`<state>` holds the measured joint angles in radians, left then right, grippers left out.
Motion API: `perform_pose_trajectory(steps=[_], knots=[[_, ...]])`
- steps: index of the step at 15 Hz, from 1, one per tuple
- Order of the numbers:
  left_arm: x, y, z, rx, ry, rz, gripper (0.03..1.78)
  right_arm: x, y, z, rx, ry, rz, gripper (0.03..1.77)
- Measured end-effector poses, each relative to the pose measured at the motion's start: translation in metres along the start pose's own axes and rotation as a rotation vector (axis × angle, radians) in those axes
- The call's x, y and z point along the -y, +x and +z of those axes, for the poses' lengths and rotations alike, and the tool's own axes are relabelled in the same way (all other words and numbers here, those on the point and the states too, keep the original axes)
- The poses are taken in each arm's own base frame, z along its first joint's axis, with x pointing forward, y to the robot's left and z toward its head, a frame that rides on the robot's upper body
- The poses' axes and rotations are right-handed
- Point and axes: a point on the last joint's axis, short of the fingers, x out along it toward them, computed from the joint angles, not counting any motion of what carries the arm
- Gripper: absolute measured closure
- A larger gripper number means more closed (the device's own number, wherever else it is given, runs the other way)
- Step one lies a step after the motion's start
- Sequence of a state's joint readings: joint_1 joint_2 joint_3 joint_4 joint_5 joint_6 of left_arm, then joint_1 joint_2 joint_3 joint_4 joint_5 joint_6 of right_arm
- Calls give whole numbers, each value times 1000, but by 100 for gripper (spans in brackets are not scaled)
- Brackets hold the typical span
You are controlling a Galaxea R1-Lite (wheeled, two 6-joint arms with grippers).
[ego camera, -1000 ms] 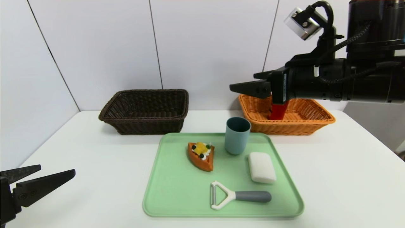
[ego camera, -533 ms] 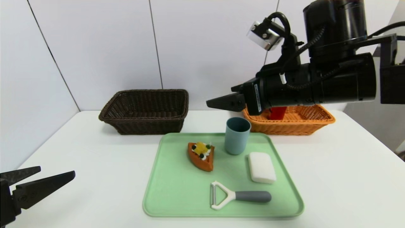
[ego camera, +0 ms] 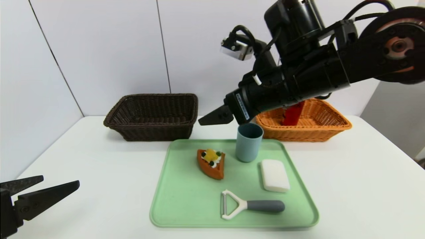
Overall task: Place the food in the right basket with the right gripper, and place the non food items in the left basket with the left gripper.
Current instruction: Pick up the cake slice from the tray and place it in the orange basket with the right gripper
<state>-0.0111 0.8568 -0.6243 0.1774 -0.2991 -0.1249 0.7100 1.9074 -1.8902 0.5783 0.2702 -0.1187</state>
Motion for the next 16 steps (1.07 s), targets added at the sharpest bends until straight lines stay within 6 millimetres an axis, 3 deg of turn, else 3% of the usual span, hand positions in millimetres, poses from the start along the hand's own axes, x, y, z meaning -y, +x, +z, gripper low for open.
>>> perform_pose_trajectory(steps=[7, 16], knots=[[0, 0, -3, -7, -4, -1, 12, 8, 59, -18, -149, -69, -33, 10], [-1, 0, -8, -12, -5, -2, 12, 17, 95, -37, -249, -92, -80, 10]])
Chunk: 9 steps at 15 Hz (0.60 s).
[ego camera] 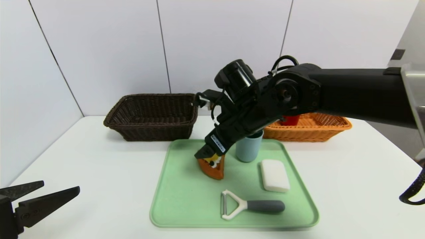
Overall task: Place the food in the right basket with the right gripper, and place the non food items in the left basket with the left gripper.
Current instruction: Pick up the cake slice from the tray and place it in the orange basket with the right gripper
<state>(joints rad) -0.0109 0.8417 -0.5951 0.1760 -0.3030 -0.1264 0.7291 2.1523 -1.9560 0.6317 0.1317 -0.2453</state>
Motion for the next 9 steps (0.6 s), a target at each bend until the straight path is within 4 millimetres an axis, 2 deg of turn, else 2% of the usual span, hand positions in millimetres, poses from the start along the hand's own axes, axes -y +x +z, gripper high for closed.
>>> perform_pose_trajectory(steps=[9], knots=[[0, 1, 0, -4, -1, -3, 12, 2, 17, -8, -65, -48, -25, 10]])
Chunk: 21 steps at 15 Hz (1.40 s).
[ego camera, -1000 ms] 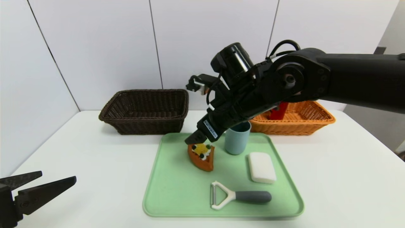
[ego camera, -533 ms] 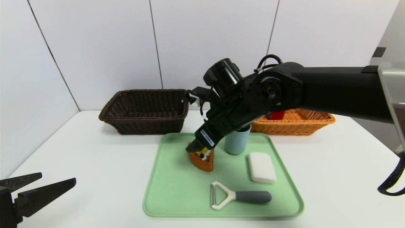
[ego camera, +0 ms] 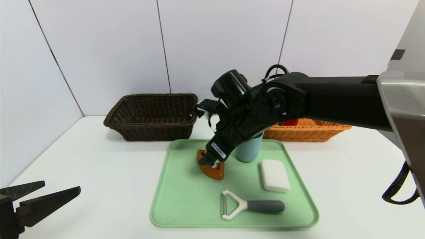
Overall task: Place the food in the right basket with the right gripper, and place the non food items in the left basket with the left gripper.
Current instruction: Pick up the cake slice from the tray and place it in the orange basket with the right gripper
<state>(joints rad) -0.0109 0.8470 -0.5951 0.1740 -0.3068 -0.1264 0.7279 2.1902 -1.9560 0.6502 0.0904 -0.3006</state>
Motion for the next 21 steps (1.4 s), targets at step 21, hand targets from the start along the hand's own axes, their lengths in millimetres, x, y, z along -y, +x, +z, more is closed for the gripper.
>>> perform_pose_trajectory(steps=[21], knots=[[-1, 3, -1, -15, -6, 7, 12, -8, 28, -5, -59, -84, 0, 10]])
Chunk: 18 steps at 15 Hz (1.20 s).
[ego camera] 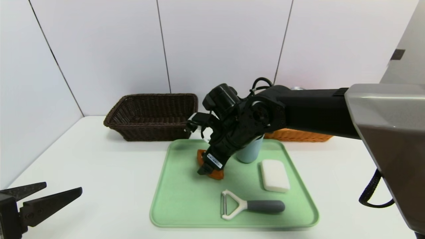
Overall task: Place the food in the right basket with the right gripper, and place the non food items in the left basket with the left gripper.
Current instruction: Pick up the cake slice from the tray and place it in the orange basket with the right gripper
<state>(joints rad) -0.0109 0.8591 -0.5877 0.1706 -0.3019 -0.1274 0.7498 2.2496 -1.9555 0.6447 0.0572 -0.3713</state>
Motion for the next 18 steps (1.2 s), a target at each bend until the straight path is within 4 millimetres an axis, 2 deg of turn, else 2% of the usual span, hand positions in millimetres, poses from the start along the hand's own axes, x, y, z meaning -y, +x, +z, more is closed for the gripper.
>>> perform_pose_trajectory(steps=[13, 18], knots=[[0, 1, 0, -3, -1, 0, 12, -1, 1, 0, -9, -5, -9, 10], [0, 0, 0, -2, -1, 0, 12, -2, -17, 2, 4, -4, -6, 10]])
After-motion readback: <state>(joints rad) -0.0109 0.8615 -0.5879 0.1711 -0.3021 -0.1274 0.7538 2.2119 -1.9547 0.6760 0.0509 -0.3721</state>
